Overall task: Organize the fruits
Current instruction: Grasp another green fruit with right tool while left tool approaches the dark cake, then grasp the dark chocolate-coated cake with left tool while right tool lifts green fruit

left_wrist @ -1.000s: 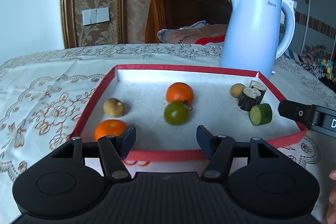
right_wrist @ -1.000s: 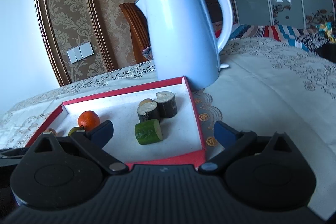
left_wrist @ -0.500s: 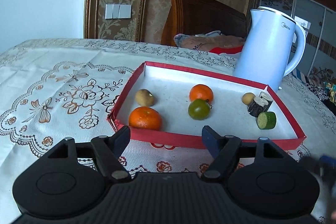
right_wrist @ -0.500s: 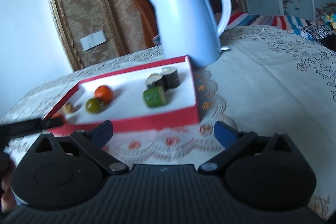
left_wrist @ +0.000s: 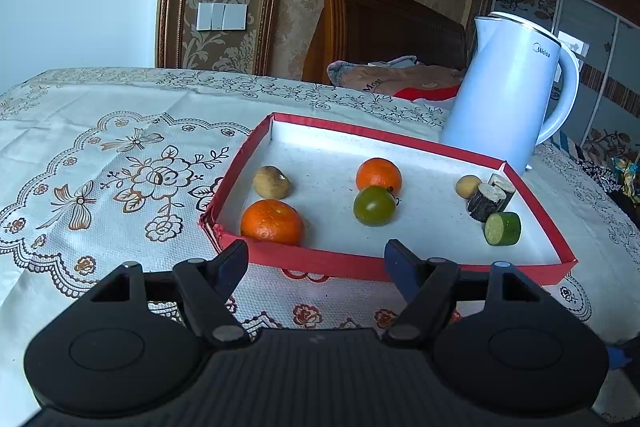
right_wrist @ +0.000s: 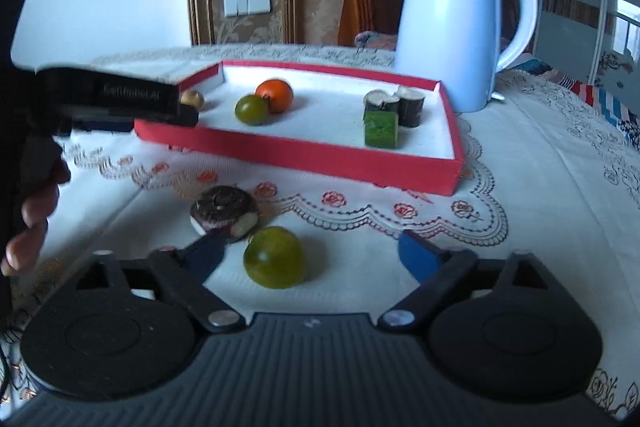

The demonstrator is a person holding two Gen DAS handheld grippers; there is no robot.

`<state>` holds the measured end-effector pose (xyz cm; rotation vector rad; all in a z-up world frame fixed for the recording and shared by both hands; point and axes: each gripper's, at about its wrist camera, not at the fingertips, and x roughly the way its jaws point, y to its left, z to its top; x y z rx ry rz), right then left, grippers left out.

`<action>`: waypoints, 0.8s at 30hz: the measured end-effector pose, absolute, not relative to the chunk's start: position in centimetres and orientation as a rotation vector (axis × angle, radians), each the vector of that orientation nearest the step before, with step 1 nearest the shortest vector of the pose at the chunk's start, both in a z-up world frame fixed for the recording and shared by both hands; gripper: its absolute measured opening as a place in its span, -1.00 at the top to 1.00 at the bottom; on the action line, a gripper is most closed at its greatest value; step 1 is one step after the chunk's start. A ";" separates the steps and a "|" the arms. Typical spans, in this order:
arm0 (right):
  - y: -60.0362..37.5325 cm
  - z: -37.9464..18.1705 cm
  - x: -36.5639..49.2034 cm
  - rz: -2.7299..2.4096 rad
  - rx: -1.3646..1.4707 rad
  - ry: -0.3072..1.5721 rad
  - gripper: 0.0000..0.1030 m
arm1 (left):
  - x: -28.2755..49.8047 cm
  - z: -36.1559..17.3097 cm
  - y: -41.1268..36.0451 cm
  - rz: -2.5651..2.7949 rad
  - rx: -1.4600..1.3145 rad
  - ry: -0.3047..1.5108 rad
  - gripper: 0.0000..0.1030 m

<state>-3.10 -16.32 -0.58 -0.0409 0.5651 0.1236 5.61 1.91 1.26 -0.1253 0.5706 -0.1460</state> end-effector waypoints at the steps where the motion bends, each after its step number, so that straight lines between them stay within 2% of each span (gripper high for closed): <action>1: -16.2 -0.7 -2.9 0.133 -0.042 0.575 -0.41 | 5.6 1.3 1.9 -0.147 -0.126 0.571 -0.45; 3: -16.2 -0.9 -2.6 0.145 -0.040 0.594 -0.14 | 5.6 1.3 1.9 -0.152 -0.125 0.571 -0.45; 4: -16.3 -1.0 -2.6 0.148 -0.034 0.598 -0.10 | 5.5 1.3 1.8 -0.152 -0.124 0.570 -0.45; 5: -16.4 -1.0 -2.6 0.157 -0.023 0.594 0.07 | 5.5 1.3 1.8 -0.153 -0.121 0.568 -0.45; 6: -16.5 -0.9 -2.7 0.167 -0.010 0.589 0.34 | 5.5 1.3 1.7 -0.152 -0.119 0.567 -0.45; 7: -16.6 -0.9 -2.6 0.172 -0.006 0.591 0.39 | 5.5 1.3 1.7 -0.152 -0.119 0.567 -0.45; 15: -18.3 -0.4 -1.8 0.057 0.049 0.568 0.39 | 4.4 1.7 0.8 -0.242 -0.109 0.534 -0.45; 24: -21.2 -0.8 1.3 -0.101 0.099 0.578 0.37 | 2.2 1.1 -2.4 -0.404 0.021 0.530 -0.47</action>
